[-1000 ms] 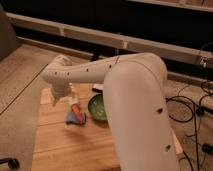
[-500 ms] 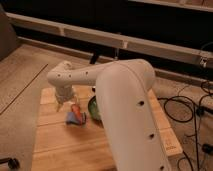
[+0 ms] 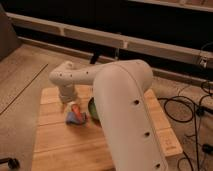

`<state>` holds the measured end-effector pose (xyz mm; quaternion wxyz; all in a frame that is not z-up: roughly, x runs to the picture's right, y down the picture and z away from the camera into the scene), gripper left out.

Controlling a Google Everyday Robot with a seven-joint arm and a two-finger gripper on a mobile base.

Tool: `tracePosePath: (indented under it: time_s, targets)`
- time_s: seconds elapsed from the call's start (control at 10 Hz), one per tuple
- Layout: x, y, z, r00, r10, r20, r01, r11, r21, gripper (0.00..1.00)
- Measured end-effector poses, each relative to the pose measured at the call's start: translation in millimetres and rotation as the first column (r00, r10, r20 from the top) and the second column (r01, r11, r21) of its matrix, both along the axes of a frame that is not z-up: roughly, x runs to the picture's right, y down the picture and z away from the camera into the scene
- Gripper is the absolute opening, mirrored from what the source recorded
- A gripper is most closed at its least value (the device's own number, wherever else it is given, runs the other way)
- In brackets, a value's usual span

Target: Place the pepper in the ceramic cup

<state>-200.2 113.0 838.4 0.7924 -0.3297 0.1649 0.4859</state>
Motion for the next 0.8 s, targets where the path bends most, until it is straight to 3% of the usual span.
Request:
tracePosePath:
  time_s: [0.3,0.8]
  targets:
    - [12,19,7.3,0.999,0.011,-0.042,-0.013,0.9986,-0.051,0.65]
    - [26,25,16.9,0.996,0.021,-0.081,-0.028,0.9965,-0.079,0.65]
